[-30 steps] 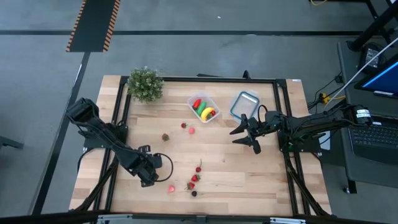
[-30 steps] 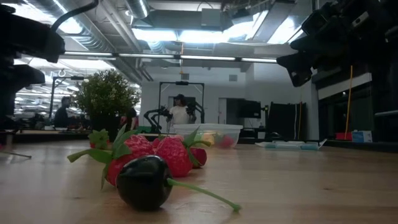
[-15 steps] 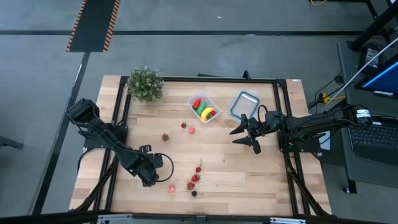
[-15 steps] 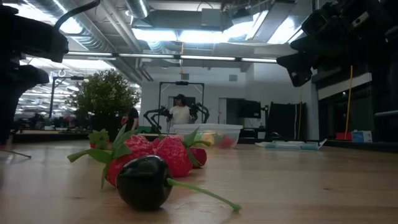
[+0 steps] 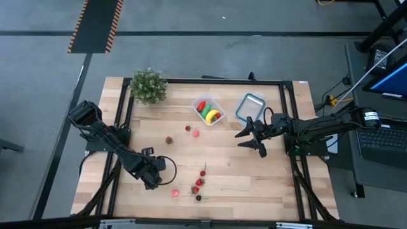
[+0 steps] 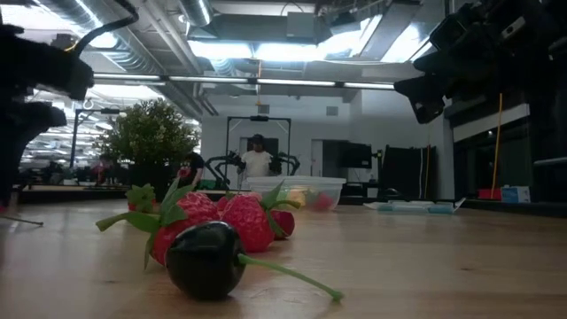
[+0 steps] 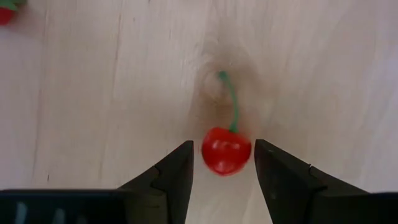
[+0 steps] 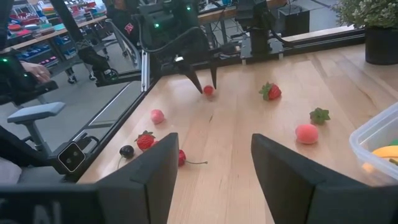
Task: Pick and placing Produce into tupperware
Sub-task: Put the left red cherry into the transparent container
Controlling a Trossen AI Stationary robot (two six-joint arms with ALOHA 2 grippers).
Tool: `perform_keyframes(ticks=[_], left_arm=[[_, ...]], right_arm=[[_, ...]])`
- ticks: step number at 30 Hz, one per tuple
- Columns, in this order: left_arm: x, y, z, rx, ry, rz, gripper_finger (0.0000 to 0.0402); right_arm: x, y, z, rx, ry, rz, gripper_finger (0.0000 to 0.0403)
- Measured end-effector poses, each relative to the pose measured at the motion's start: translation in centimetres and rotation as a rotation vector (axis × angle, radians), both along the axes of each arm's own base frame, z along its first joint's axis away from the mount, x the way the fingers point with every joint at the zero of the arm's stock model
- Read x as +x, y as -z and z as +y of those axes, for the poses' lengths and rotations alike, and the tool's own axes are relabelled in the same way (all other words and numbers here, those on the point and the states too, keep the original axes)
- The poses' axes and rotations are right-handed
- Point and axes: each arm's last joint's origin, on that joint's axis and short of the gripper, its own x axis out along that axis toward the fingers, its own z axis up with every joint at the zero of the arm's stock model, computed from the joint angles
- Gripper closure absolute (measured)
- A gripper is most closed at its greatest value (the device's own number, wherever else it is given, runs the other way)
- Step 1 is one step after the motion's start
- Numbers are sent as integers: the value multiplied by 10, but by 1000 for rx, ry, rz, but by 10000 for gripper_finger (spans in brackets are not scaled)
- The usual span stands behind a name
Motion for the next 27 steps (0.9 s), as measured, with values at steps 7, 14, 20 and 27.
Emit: perform_keyframes(ticks=[7, 14, 20, 27], left_arm=[[-2, 7, 2, -17, 0, -20, 240], [-2, 8, 2, -16, 2, -23, 248], [-2, 7, 1, -18, 4, -25, 298], [-2, 7, 2, -11, 9, -21, 304]], right_arm=[[0, 0, 0, 0, 0, 0, 199], [0, 0, 0, 0, 0, 0, 199], [0, 0, 0, 0, 0, 0, 199], [0, 0, 0, 1, 1, 0, 199]])
